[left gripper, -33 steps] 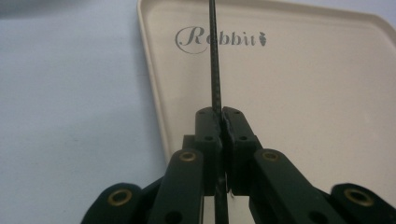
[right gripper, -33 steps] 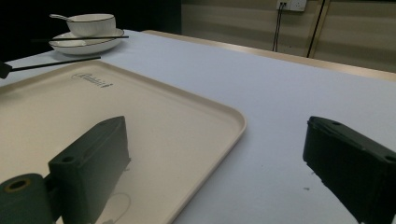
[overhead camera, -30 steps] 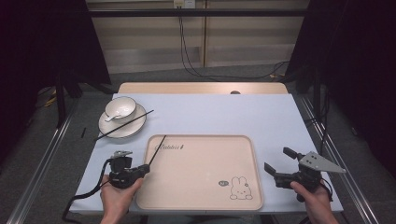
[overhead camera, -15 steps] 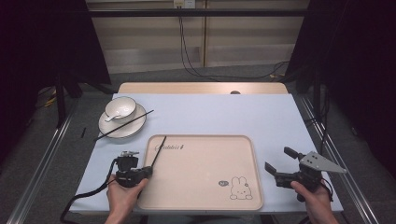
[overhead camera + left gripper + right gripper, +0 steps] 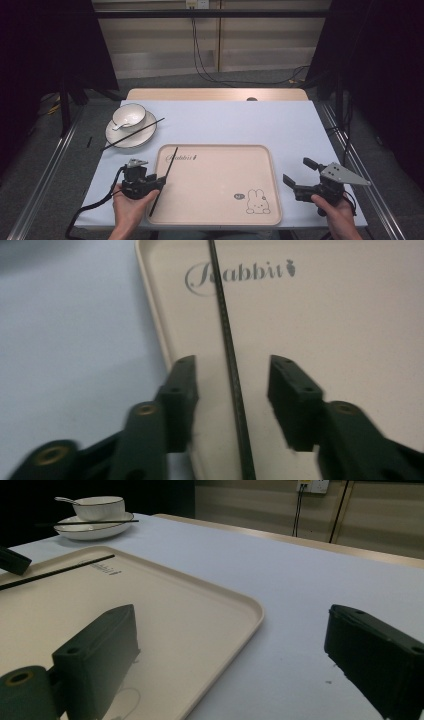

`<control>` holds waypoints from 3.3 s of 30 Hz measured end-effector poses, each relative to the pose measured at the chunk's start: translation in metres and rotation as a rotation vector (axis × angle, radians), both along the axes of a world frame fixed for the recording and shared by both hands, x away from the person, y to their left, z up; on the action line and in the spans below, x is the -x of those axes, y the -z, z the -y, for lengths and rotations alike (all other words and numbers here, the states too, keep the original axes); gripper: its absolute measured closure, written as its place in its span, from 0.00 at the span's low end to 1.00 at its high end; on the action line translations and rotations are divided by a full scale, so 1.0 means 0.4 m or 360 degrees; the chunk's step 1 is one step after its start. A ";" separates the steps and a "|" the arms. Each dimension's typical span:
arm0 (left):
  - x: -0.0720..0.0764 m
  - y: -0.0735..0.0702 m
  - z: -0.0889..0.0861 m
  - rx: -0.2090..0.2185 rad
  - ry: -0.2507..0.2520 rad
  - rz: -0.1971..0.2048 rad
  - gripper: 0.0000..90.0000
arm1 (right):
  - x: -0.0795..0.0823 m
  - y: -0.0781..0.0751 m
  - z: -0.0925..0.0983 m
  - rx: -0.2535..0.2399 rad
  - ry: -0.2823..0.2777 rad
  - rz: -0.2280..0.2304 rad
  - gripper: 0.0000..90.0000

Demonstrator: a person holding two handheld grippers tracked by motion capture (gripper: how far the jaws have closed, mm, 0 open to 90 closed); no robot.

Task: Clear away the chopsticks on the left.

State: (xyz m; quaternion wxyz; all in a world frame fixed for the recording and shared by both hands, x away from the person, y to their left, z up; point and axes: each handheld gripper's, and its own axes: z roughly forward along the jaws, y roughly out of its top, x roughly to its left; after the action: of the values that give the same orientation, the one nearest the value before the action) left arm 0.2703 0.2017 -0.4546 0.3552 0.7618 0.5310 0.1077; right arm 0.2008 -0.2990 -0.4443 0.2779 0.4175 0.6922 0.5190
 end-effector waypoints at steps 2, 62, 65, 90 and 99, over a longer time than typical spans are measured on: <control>-0.001 -0.009 -0.012 0.0011 0.0037 0.0032 0.46 | 0.001 0.000 0.000 0.0001 -0.0004 0.0003 0.07; -0.311 -0.006 -0.367 0.0007 0.0467 0.0419 0.09 | 0.001 -0.001 0.003 -0.0022 -0.0013 0.0020 0.04; -0.326 -0.002 -0.367 -0.0016 0.0451 0.0403 0.10 | 0.001 -0.001 0.003 -0.0019 -0.0018 0.0018 0.04; -0.401 0.015 -0.343 -0.0129 0.0560 0.0306 0.69 | 0.001 0.002 0.006 -0.0020 -0.0001 0.0009 0.04; -0.408 0.024 -0.329 -0.0112 0.0616 0.0241 0.88 | 0.002 0.001 0.006 -0.0027 -0.0006 0.0001 0.04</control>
State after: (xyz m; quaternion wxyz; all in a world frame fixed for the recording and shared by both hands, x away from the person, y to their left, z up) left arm 0.4334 0.3333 -0.4640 0.3813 0.8512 0.3425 0.1127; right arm 0.2000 -0.3015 -0.4447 0.2736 0.4184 0.6884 0.5256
